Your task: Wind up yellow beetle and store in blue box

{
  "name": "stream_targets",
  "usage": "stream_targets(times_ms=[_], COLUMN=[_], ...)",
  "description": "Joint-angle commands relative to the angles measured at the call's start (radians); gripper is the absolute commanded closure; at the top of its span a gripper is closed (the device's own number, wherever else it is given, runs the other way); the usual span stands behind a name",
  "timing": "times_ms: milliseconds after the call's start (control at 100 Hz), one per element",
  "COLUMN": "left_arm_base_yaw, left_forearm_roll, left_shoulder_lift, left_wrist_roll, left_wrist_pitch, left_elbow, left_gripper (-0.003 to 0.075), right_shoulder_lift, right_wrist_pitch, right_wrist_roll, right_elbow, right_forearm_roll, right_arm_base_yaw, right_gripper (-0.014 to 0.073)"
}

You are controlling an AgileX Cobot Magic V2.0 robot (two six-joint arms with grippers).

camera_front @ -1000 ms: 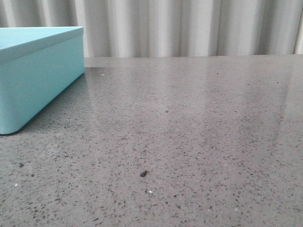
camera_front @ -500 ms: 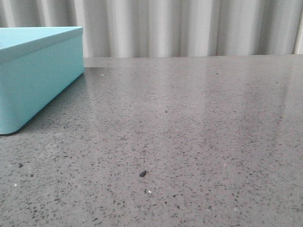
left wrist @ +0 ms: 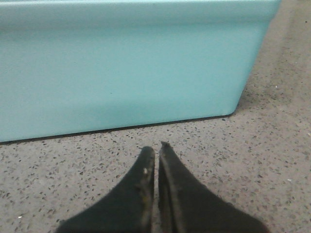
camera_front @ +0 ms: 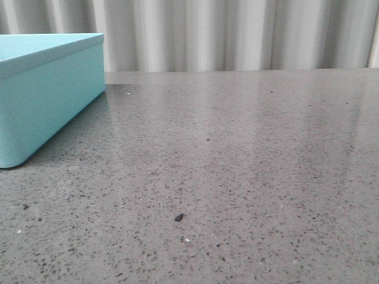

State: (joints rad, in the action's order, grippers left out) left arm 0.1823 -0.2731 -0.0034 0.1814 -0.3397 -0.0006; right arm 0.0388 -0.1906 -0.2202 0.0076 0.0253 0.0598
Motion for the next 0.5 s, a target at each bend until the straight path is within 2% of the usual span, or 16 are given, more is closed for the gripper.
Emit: stream_targets(times_ms=[0,40,140,490], left_arm_base_yaw=[-0.001,-0.001,-0.001,-0.001], left_forearm_roll=[-0.017,-0.017,-0.017,-0.017], left_shoulder_lift=[-0.03,-0.03,-0.03,-0.03], left_wrist_roll=[-0.013,-0.013,-0.013,-0.013], left_wrist_pitch=[0.039,0.039,0.039,0.039], left_elbow=[0.026,0.026,0.026,0.026], left_gripper=[0.0741,0.0741,0.0741,0.0741], right_shoulder_lift=[0.011,0.011,0.011,0.011], right_wrist_pitch=[0.136,0.162,0.097,0.002], right_wrist_roll=[0.0,0.0,0.0,0.0], right_elbow=[0.012,0.028,0.026,0.026], right_forearm_roll=[0.007,0.007,0.007,0.007], right_arm_base_yaw=[-0.03,-0.044,-0.063,-0.067], right_gripper=[0.0662,0.0662,0.0662,0.0662])
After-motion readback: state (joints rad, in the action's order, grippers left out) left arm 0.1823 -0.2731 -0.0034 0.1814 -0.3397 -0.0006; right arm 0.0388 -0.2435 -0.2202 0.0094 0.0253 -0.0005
